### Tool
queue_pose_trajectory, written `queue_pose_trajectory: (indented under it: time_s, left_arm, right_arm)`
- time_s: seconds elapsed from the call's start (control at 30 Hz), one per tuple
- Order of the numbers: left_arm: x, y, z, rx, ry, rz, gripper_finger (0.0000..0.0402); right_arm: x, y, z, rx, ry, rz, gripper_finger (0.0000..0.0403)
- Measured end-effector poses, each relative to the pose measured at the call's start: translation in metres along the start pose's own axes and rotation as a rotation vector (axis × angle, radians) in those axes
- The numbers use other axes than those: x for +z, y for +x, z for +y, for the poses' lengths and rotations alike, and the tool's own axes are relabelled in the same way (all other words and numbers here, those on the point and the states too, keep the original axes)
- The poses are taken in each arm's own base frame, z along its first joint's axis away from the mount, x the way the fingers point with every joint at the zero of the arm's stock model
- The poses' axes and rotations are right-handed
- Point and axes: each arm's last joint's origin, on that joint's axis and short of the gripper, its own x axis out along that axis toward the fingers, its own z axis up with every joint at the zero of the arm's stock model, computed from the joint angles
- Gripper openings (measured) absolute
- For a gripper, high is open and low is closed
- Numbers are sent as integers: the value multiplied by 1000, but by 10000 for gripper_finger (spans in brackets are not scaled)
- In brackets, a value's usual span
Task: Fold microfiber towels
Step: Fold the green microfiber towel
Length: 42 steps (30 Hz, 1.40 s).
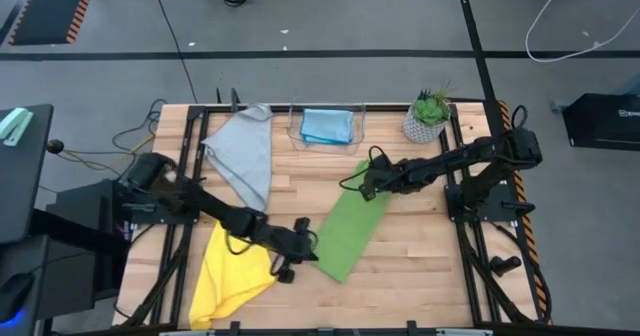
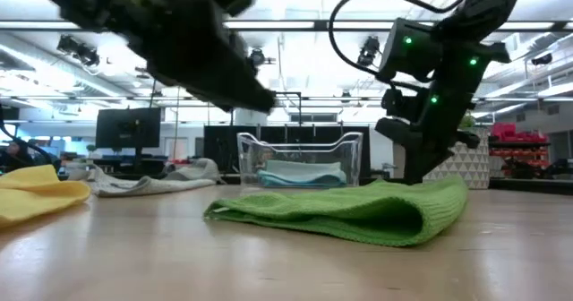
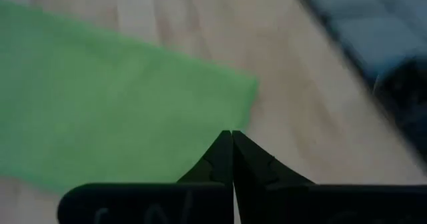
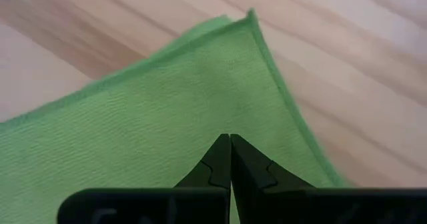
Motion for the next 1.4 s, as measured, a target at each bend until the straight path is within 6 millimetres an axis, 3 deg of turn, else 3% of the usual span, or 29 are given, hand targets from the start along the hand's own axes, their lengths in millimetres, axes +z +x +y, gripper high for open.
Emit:
queue_pose_trajectory:
  time_s: [0.2, 0.33, 0.47, 0.73, 0.83, 0.97, 1.07, 1.23, 1.4]
  left_arm:
    - [-32, -41, 6, 15, -127, -20, 6]
    - [-53, -56, 6, 52, -191, -20, 6]
    - [-64, -61, 2, 72, -207, -7, 7]
    - [-64, -60, -2, 90, -167, -37, 9]
    - [-62, -57, -3, 84, -144, -56, 5]
    - [-63, -56, -3, 85, -117, -55, 8]
    - [-64, -56, -4, 62, -103, -40, 7]
    - [-64, -56, -5, 33, -81, -32, 7]
    - [-65, -56, -5, 33, -57, -23, 10]
  right_arm:
    - [11, 19, 0, 47, -6, 9, 9]
    - [16, 29, 4, 69, -24, -17, 9]
    - [22, 31, 13, 151, -85, -51, 9]
    - [31, 26, 35, 382, -273, -78, 9]
    - [35, 5, 45, 434, -350, -115, 9]
    - [37, -44, 57, 484, -417, -185, 9]
    - [27, -80, 66, 535, -467, -216, 9]
    - [-11, -115, 86, 612, -531, -236, 17]
    - [-62, -122, 112, 632, -648, -181, 47]
